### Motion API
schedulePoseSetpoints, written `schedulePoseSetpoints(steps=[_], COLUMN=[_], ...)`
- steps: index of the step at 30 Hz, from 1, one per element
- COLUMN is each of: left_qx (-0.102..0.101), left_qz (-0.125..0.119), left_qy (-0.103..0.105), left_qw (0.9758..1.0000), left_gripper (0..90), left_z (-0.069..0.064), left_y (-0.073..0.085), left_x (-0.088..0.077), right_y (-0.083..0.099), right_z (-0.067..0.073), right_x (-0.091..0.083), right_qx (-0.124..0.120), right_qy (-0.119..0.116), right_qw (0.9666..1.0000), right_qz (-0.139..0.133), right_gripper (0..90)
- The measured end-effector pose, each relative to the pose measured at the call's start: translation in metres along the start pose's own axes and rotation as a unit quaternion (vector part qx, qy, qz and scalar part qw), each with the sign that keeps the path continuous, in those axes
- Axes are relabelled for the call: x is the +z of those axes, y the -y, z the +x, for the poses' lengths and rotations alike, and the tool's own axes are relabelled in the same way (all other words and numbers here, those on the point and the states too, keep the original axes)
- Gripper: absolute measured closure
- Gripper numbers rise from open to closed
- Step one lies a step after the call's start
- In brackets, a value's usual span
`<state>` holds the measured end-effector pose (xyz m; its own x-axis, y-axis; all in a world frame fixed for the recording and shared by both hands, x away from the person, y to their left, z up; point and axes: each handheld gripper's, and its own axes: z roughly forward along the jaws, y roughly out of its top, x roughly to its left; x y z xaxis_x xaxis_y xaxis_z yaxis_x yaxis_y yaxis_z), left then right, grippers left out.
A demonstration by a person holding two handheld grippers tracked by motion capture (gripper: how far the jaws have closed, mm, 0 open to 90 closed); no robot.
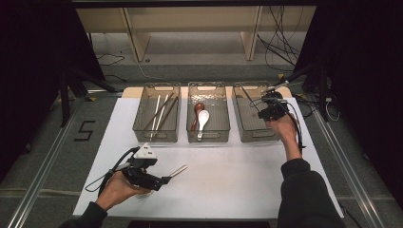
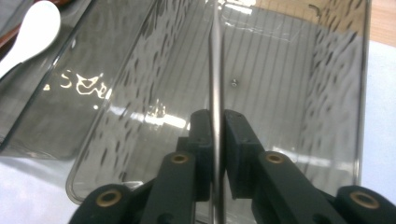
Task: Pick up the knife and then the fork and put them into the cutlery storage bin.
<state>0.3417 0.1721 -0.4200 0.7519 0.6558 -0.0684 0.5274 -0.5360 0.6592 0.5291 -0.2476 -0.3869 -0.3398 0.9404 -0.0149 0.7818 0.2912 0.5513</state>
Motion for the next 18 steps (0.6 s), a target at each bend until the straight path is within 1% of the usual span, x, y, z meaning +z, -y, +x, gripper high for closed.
schedulePoseSetpoints(steps=[1, 3, 6, 9, 10, 12, 15, 16, 18], left_qx=[0.0, 0.0, -0.001, -0.001, -0.001, -0.002, -0.004, -0.005, -0.006], left_qz=[0.0, 0.0, 0.0, 0.004, 0.005, 0.006, 0.007, 0.008, 0.013], left_qy=[0.0, 0.0, 0.0, -0.002, -0.002, -0.002, -0.002, -0.002, -0.001], left_qw=[1.0, 1.0, 1.0, 1.0, 1.0, 1.0, 1.0, 1.0, 0.9999], left_gripper=[16.2, 16.2, 16.2, 16.2, 16.2, 16.2, 16.2, 16.2, 16.2], left_z=[0.0, 0.0, 0.001, 0.002, 0.002, 0.002, 0.004, 0.004, 0.004], left_y=[0.0, 0.0, 0.001, 0.001, 0.001, 0.001, 0.001, 0.001, 0.002], left_x=[0.0, 0.0, 0.0, 0.001, 0.001, 0.0, 0.0, 0.001, 0.002], right_y=[-0.001, -0.002, -0.002, 0.0, 0.001, 0.003, 0.006, 0.009, 0.013], right_z=[0.001, 0.001, 0.004, 0.007, 0.009, 0.012, 0.02, 0.024, 0.029], right_x=[-0.001, -0.004, -0.011, -0.013, -0.014, -0.015, -0.021, -0.024, -0.03], right_qx=[0.006, 0.002, -0.004, -0.014, -0.016, -0.022, -0.042, -0.051, -0.061], right_qy=[-0.001, -0.011, -0.016, -0.022, -0.025, -0.03, -0.038, -0.045, -0.053], right_qw=[0.9999, 0.9997, 0.9993, 0.9991, 0.9992, 0.9989, 0.998, 0.9973, 0.9962], right_qz=[-0.01, -0.022, -0.032, -0.032, -0.028, -0.029, -0.027, -0.03, -0.034], right_gripper=[75.3, 71.9, 66.7, 58.2, 56.1, 52.0, 46.4, 44.7, 41.6])
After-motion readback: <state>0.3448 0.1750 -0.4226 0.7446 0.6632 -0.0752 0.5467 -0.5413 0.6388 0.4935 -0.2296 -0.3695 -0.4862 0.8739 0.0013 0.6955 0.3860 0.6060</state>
